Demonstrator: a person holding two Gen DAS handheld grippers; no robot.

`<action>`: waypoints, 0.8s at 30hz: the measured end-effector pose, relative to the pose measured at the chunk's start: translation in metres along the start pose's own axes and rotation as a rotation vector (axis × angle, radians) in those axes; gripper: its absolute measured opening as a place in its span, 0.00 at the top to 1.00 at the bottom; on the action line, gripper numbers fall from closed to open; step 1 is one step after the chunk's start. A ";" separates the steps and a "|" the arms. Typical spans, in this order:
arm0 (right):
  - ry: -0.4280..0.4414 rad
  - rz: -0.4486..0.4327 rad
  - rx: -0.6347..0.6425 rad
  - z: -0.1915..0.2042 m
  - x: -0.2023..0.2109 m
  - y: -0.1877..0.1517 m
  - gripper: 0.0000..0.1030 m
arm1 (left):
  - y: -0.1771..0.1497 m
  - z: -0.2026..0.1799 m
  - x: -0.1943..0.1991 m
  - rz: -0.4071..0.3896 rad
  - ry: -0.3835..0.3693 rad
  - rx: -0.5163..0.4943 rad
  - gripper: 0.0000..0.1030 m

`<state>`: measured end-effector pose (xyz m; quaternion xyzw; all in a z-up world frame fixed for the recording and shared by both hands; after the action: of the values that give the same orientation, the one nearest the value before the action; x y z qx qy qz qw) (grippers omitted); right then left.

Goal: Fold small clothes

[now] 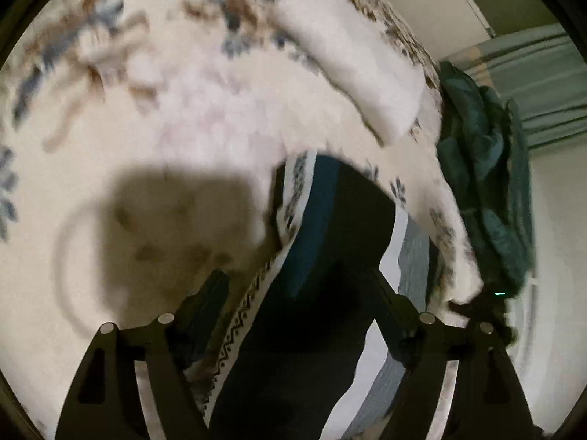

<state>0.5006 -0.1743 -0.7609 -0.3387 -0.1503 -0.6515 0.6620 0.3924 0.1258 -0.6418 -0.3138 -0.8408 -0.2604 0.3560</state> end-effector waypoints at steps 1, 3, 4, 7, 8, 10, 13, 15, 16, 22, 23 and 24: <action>0.034 0.045 -0.010 -0.006 -0.013 -0.010 0.20 | -0.006 0.005 -0.006 0.025 -0.028 0.019 0.26; 0.078 0.079 0.006 -0.008 -0.026 -0.020 0.20 | -0.018 0.014 -0.020 0.082 -0.082 0.063 0.26; 0.118 0.083 0.013 -0.005 -0.030 -0.021 0.19 | -0.025 0.015 -0.029 0.111 -0.123 0.085 0.26; 0.210 0.094 -0.001 0.005 -0.038 -0.019 0.12 | -0.028 0.002 -0.041 0.135 -0.209 0.077 0.19; 0.226 0.103 0.002 0.008 -0.041 -0.020 0.12 | -0.027 -0.002 -0.045 0.142 -0.220 0.068 0.19; 0.238 0.134 0.039 0.017 -0.049 -0.024 0.12 | -0.025 -0.009 -0.049 0.152 -0.240 0.060 0.19; 0.215 0.160 0.067 0.020 -0.058 -0.026 0.12 | -0.021 -0.021 -0.055 0.163 -0.286 0.076 0.19; 0.212 0.166 0.077 0.024 -0.062 -0.026 0.12 | -0.019 -0.031 -0.057 0.161 -0.321 0.071 0.19; 0.205 0.166 0.084 0.025 -0.064 -0.026 0.12 | -0.018 -0.034 -0.057 0.156 -0.330 0.065 0.19; 0.186 0.112 0.109 0.035 -0.067 -0.030 0.52 | -0.006 -0.044 -0.048 0.102 -0.309 0.011 0.73; 0.190 0.094 0.102 0.037 -0.065 -0.031 0.56 | -0.004 -0.045 -0.044 0.102 -0.308 0.005 0.75; 0.177 0.074 0.110 0.039 -0.064 -0.033 0.59 | -0.002 -0.045 -0.042 0.101 -0.307 -0.001 0.75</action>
<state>0.4718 -0.0980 -0.7648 -0.2483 -0.1141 -0.6447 0.7139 0.4337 0.0806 -0.6471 -0.3919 -0.8684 -0.1916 0.2357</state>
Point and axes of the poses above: each gripper's, at about its wrist camera, not at the fingertips, and x roughly against the way its jaws point, z to its left, y to its top, the point moved 10 cm from there along -x, roughly the way its jaws point, and after that the axes turned 6 degrees about -z, right-handed, at the moved point
